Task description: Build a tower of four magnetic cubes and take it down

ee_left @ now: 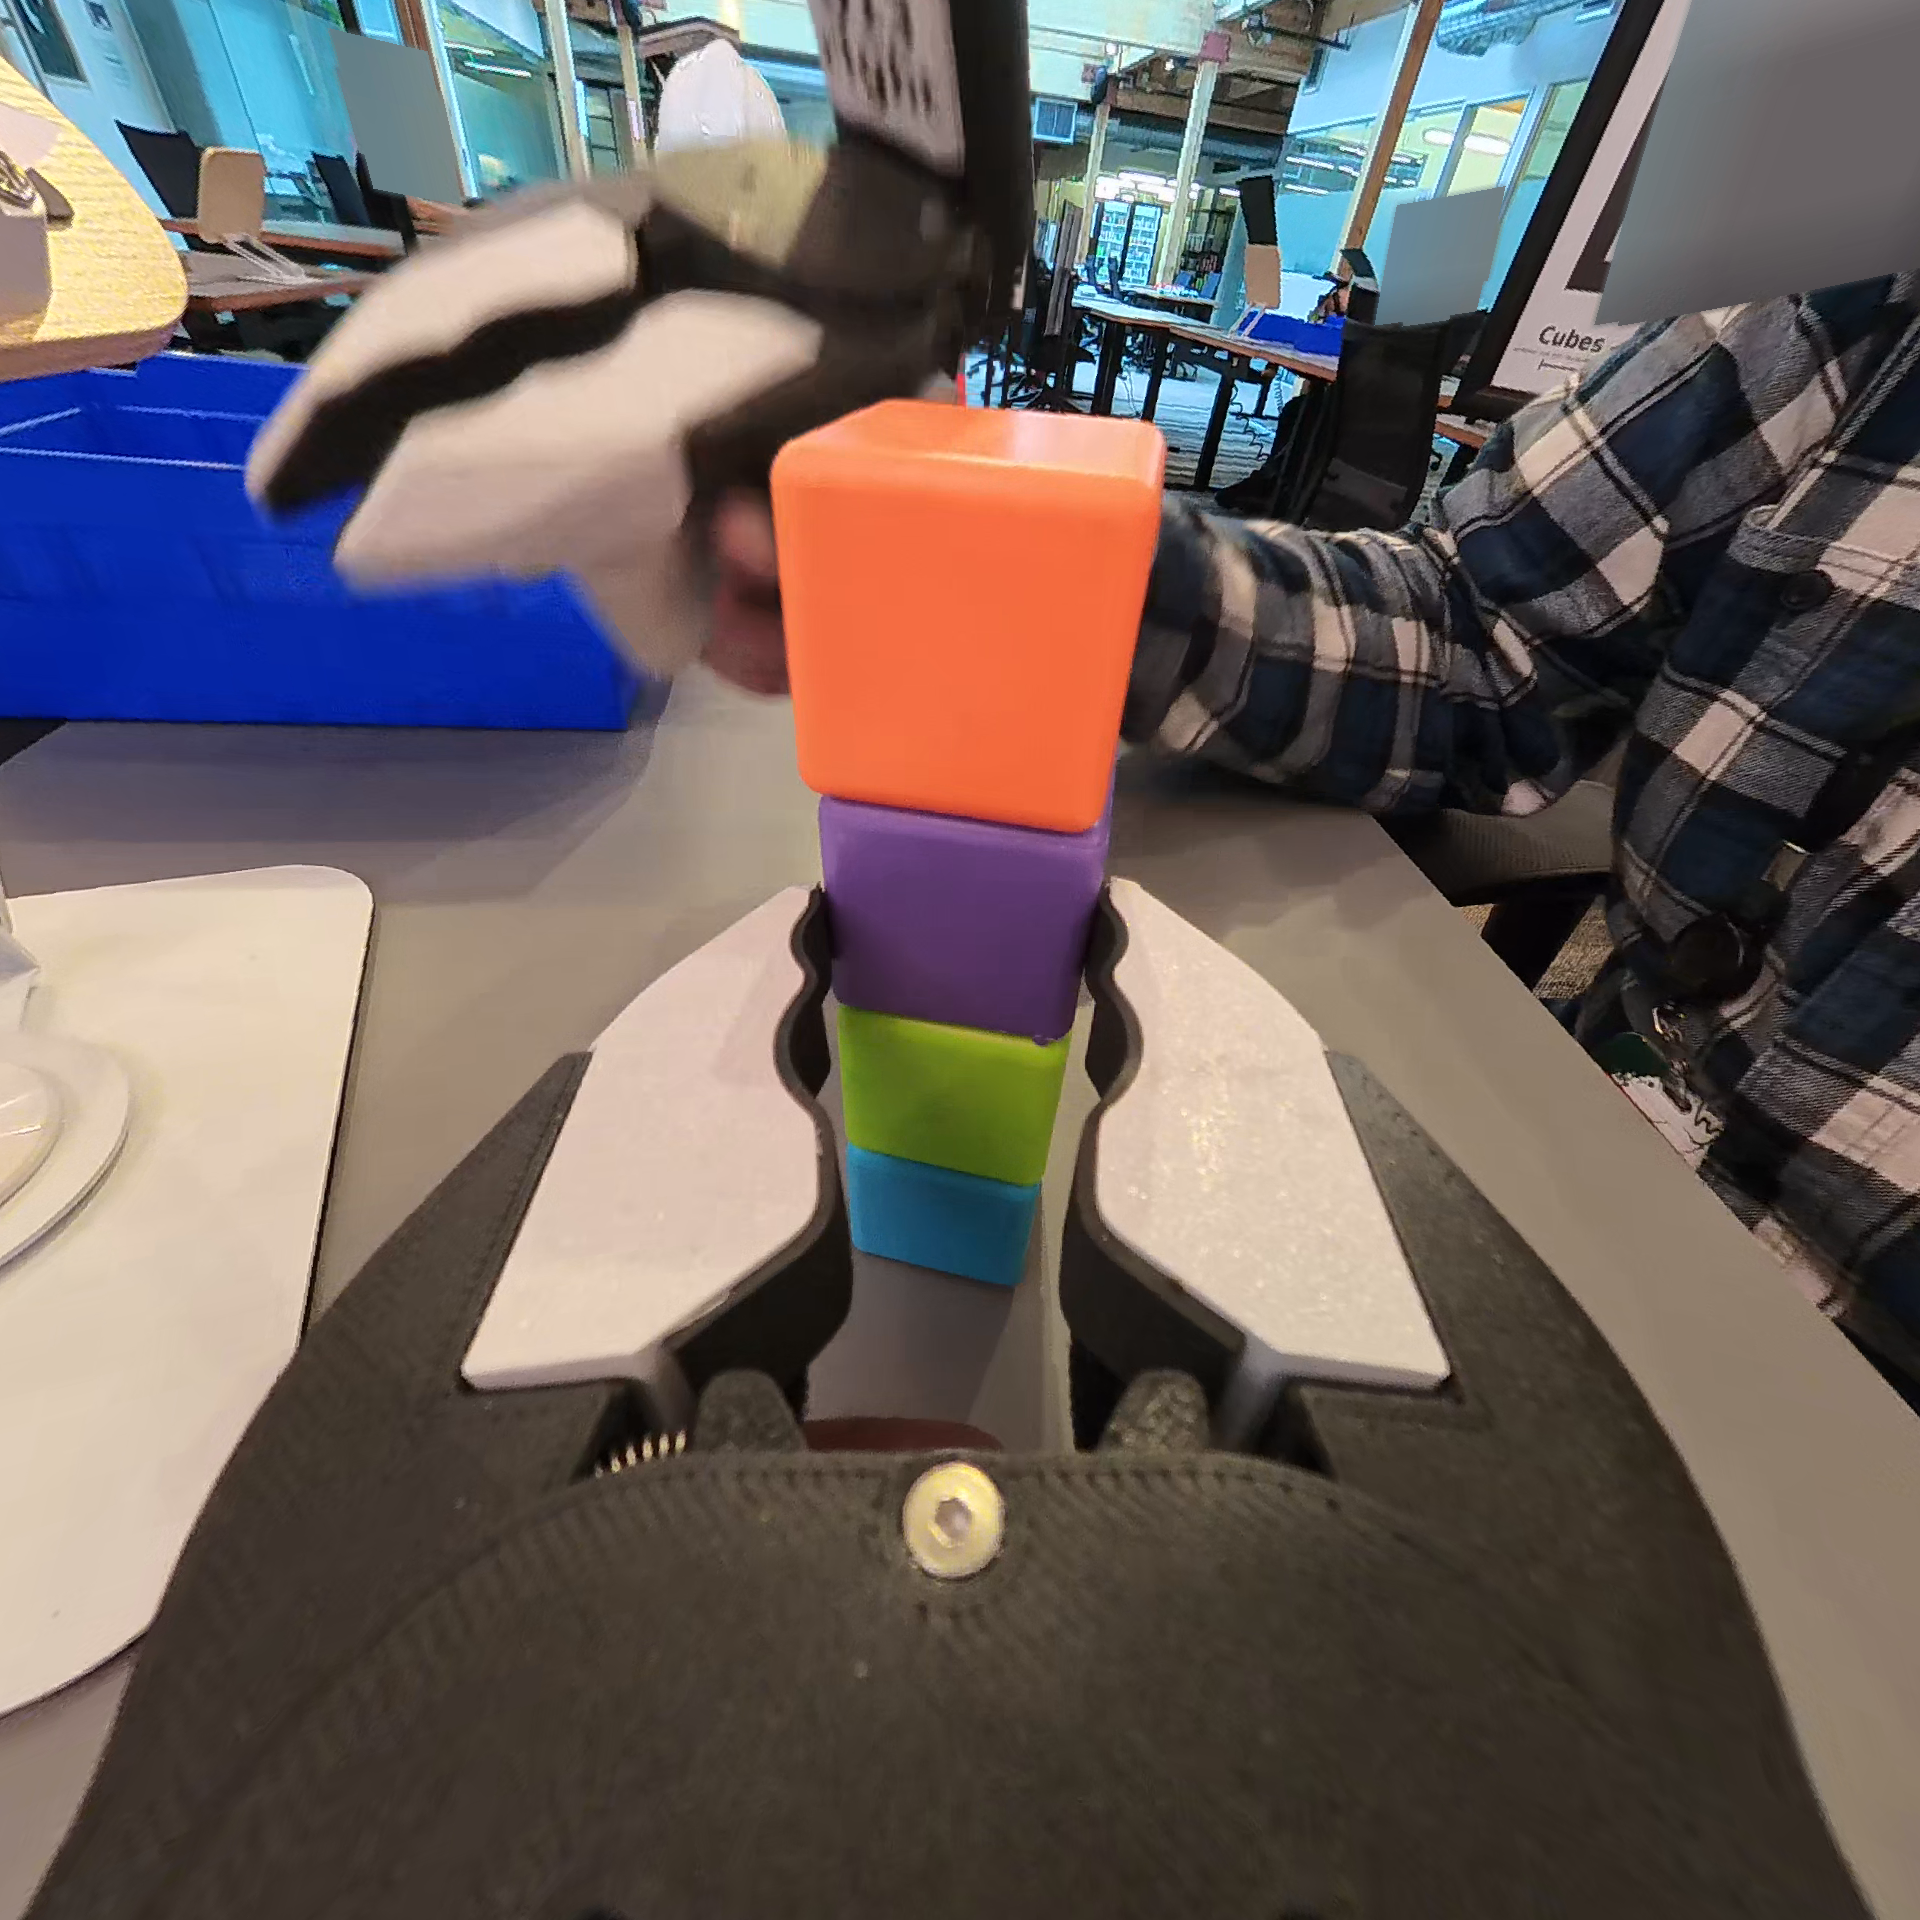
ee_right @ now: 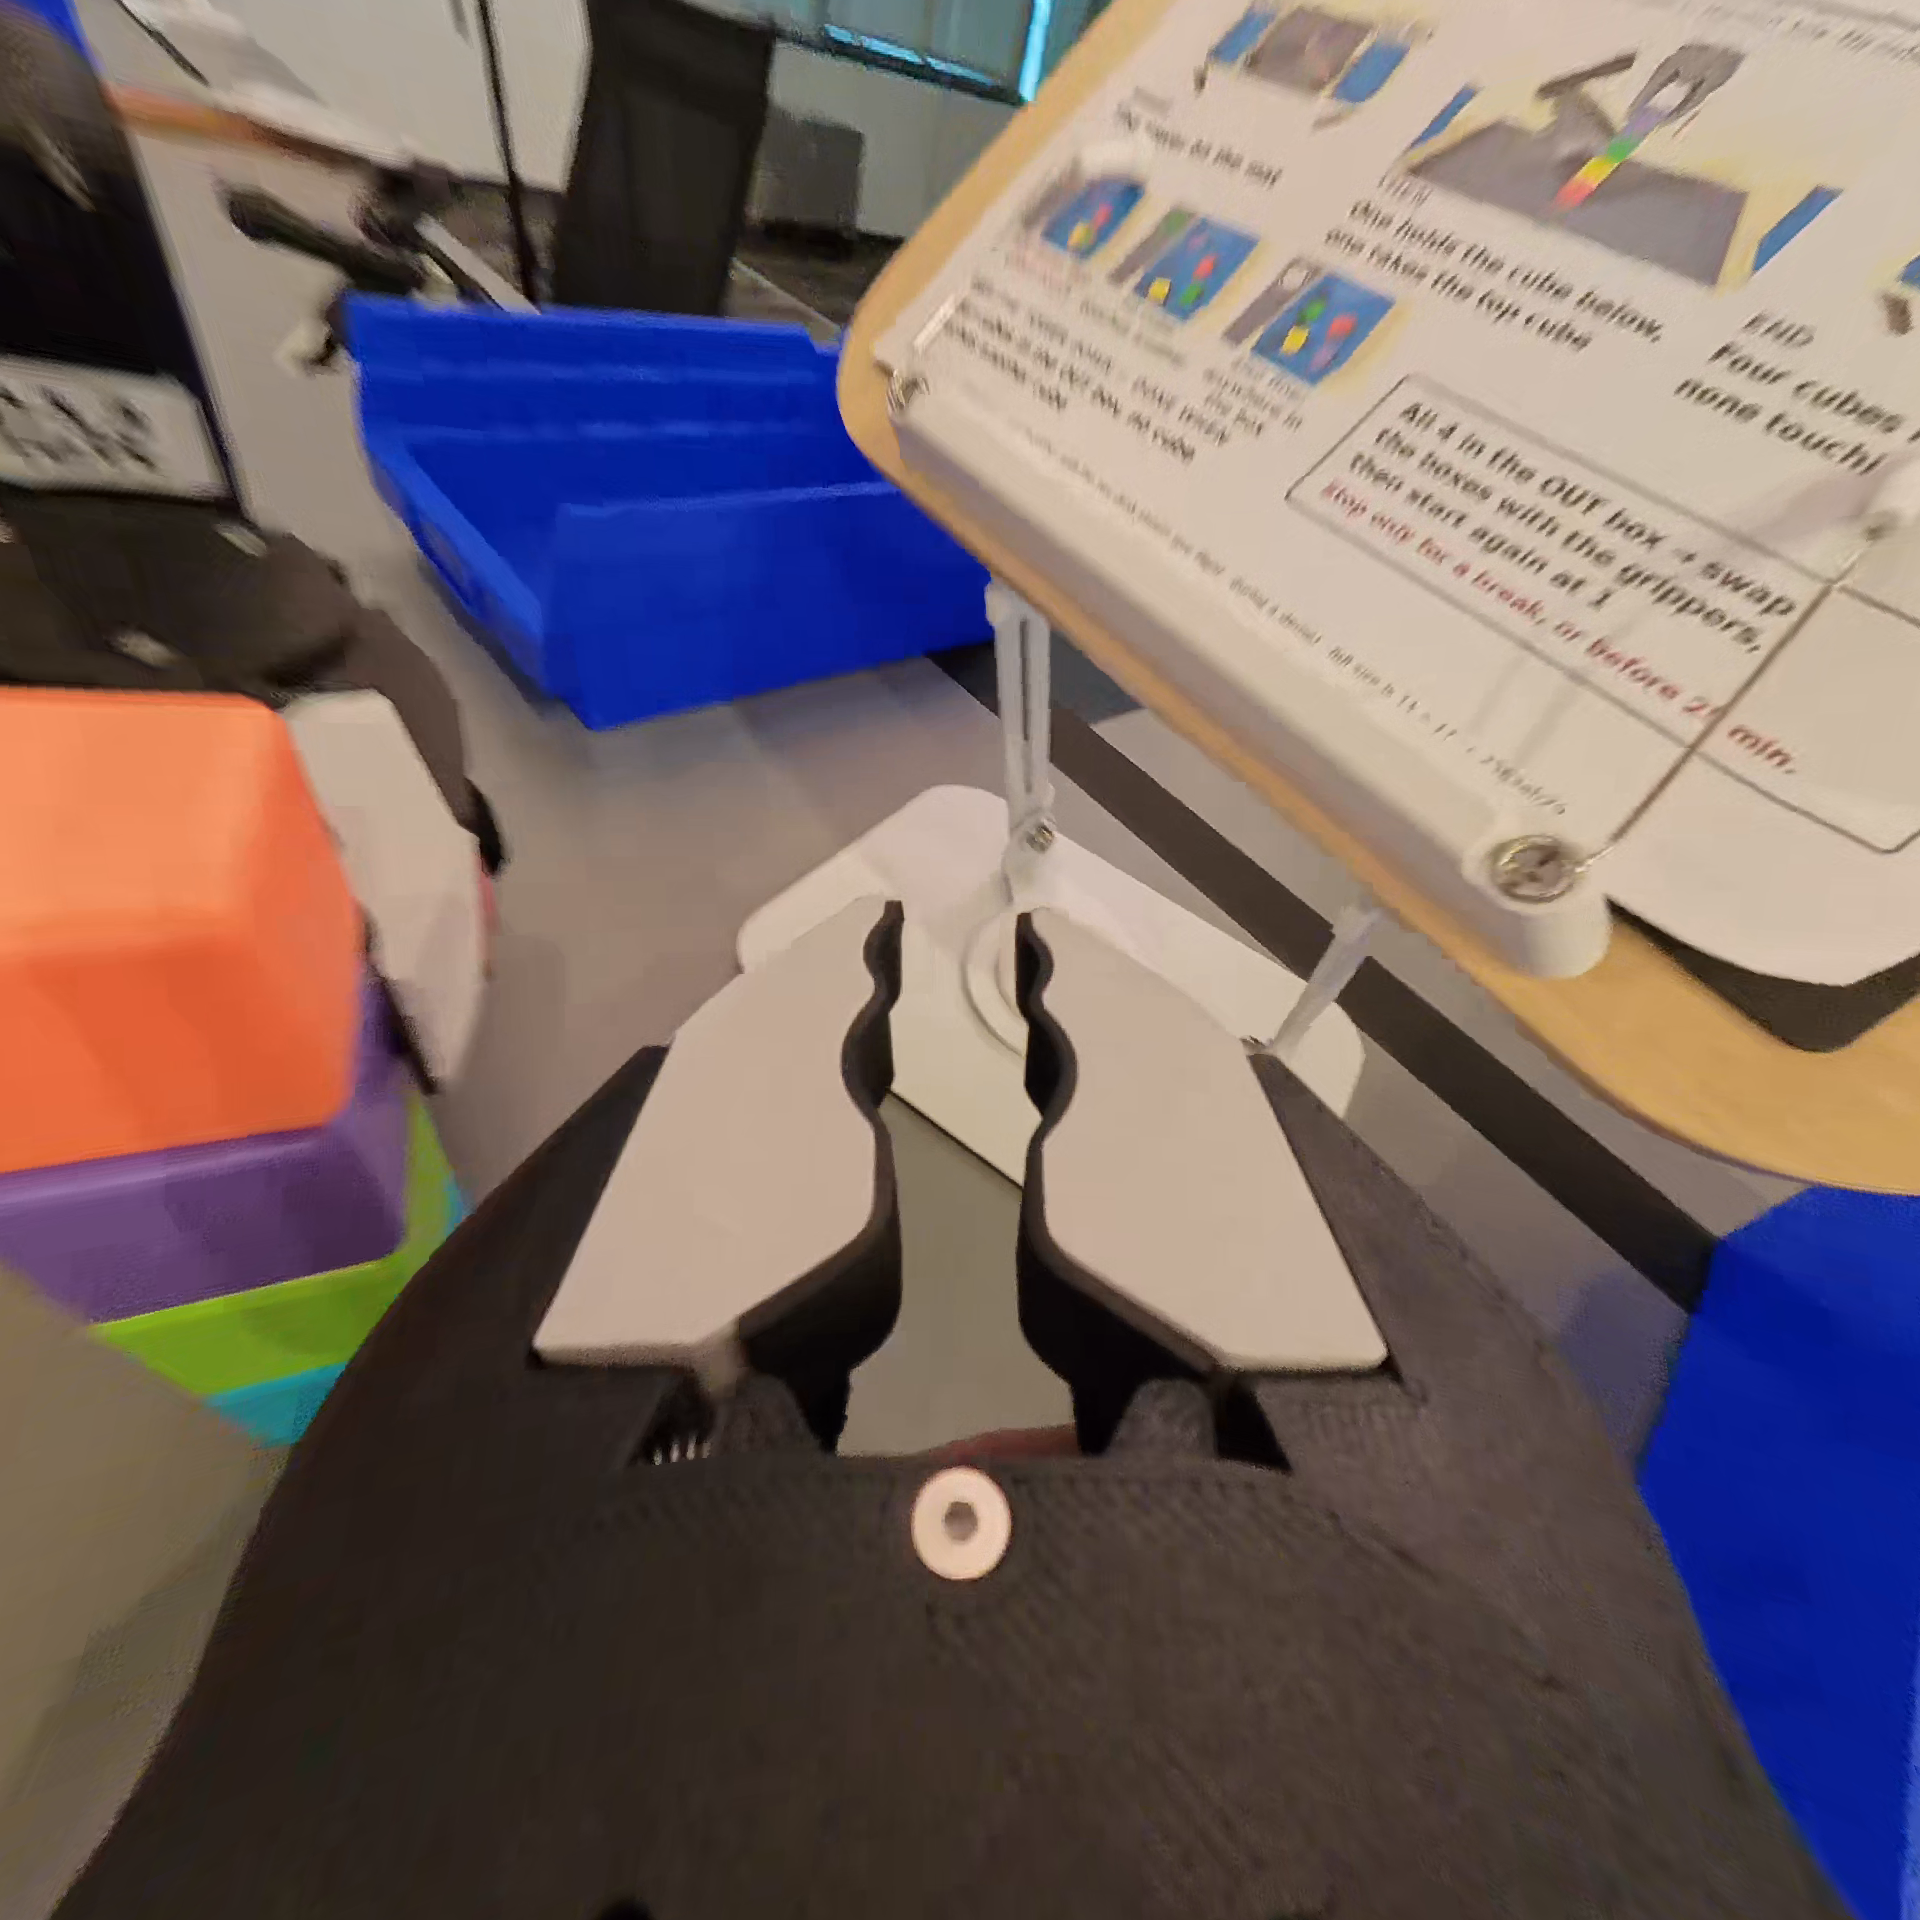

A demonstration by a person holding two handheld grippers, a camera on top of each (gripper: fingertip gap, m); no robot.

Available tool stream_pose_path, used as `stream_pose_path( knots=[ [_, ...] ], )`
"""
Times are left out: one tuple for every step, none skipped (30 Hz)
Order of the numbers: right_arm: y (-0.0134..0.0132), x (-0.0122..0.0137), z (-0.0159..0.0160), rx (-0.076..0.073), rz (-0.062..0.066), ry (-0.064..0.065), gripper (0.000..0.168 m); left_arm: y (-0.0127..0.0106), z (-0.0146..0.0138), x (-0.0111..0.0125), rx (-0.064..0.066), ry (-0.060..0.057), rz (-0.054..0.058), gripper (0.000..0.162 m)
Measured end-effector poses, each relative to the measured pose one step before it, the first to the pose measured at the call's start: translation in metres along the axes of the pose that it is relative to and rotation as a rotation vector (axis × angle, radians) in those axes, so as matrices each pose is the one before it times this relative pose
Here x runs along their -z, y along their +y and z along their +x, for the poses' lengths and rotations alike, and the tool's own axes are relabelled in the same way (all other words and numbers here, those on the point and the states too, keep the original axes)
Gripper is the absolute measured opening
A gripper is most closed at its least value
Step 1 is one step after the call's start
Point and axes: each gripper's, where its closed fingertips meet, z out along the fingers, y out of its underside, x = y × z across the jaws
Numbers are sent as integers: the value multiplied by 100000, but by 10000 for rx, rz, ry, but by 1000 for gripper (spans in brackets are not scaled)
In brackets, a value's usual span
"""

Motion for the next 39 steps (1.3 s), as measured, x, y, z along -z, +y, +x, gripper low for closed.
stream_pose_path(
  knots=[
    [-734, 686, -251, -341, 142, -493, 24, -4, -10, 14, -9, 3, -12, 47],
    [-767, 697, -365, -302, 168, -494, 27, 4, -4, 7, -15, 5, -20, 47],
    [-854, 696, -573, -252, 221, -513, 30, 4, 12, -20, -11, 11, -14, 47],
    [-919, 646, -745, -205, 237, -501, 31, 6, 1, -1, -10, 0, -13, 47],
    [-897, 528, -676, -142, 191, -324, 32, 5, -4, 18, -8, -1, -10, 47],
    [-737, 384, -598, -63, 60, -176, 33, 9, 19, 0, -10, 5, -6, 47],
    [-526, 195, -831, 9, -108, -261, 36, -3, 5, -6, -10, 2, -6, 47],
    [-382, 25, -957, 29, -211, -296, 39, 3, -5, 0, -6, 0, -11, 47],
    [-270, -137, -933, 29, -292, -241, 40, 3, 2, -2, -4, 5, -20, 47],
    [-113, -314, -1095, 95, -396, -305, 42, 2, 4, 2, -19, 6, -27, 47],
    [37, -461, -1276, 173, -513, -384, 47, 2, 10, -3, -23, -2, -25, 47],
    [185, -562, -1072, 221, -632, -240, 51, 12, 14, -13, -16, -8, -18, 47],
    [335, -590, -736, 282, -689, -35, 55, -1, 10, -5, -18, -13, -14, 47],
    [512, -654, -651, 300, -705, -41, 59, 8, 1, 7, -10, -9, -13, 47],
    [587, -740, -588, 266, -683, -62, 63, 0, -2, -13, -8, -2, -10, 47],
    [466, -736, -158, 239, -603, 154, 66, 2, 12, -12, -9, 0, -2, 47],
    [439, -655, 188, 208, -561, 332, 66, 9, 9, -10, -14, -6, -7, 47],
    [485, -557, 99, 174, -535, 228, 68, -2, 3, -29, -18, -6, -18, 47],
    [293, -429, -111, 86, -354, 11, 69, 17, 24, -18, -33, -13, -30, 47],
    [99, -319, -163, 0, -208, -107, 66, 9, 35, -35, -41, -14, -25, 47],
    [63, -245, -3, 10, -203, -44, 61, 16, 28, -27, -31, -10, -31, 47],
    [111, -206, 268, 52, -255, 111, 56, 6, 24, -21, -30, -7, -22, 47],
    [164, -192, 260, 69, -290, 84, 50, -2, -36, 6, 20, -8, -8, 47],
    [131, -152, 50, 64, -252, -62, 50, -18, -62, -1, 47, -11, 10, 47],
    [70, -80, -42, 82, -198, -125, 51, 10, 13, -6, -18, 5, 1, 47],
    [28, -33, -48, 88, -168, -128, 51, 15, 7, 16, -21, -7, -26, 47],
    [14, -17, 22, 84, -130, -104, 51, 1, -18, 11, -20, -33, -40, 47],
    [-3, -14, 42, 51, -83, -91, 51, 6, -39, 25, -1, -31, -28, 47],
    [-5, -16, 52, 19, -44, -92, 51, -6, -39, 13, 22, -13, 5, 47],
    [-34, -13, 44, -1, 9, -75, 51, -9, -46, 19, 40, -6, 16, 47],
    [-25, -11, 14, -26, 48, -70, 50, 7, -20, 28, 19, 2, -12, 47],
    [12, 33, -15, -13, 33, -60, 50, 13, -1, -4, -23, -8, -45, 47],
    [-7, 52, -12, -28, 55, -33, 50, 11, -6, -32, -46, -34, -46, 47],
    [-150, 101, -12, -86, 181, -46, 50, 32, -65, -20, -83, -76, -44, 47],
    [-470, 290, -83, -199, 406, -181, 50, 26, 24, 26, -38, 1, -51, 47],
    [-810, 606, -136, -279, 611, -302, 50, 19, 48, -24, -31, 8, -63, 47],
    [-848, 853, 132, -242, 584, -145, 50, 0, 33, -50, -19, -8, -43, 47],
    [-626, 1076, 638, -102, 397, 195, 50, -11, 29, -58, -12, -2, -9, 47],
    [-480, 1344, 1008, -34, 298, 369, 50, -5, -10, -5, -3, -13, -5, 47]
  ],
)
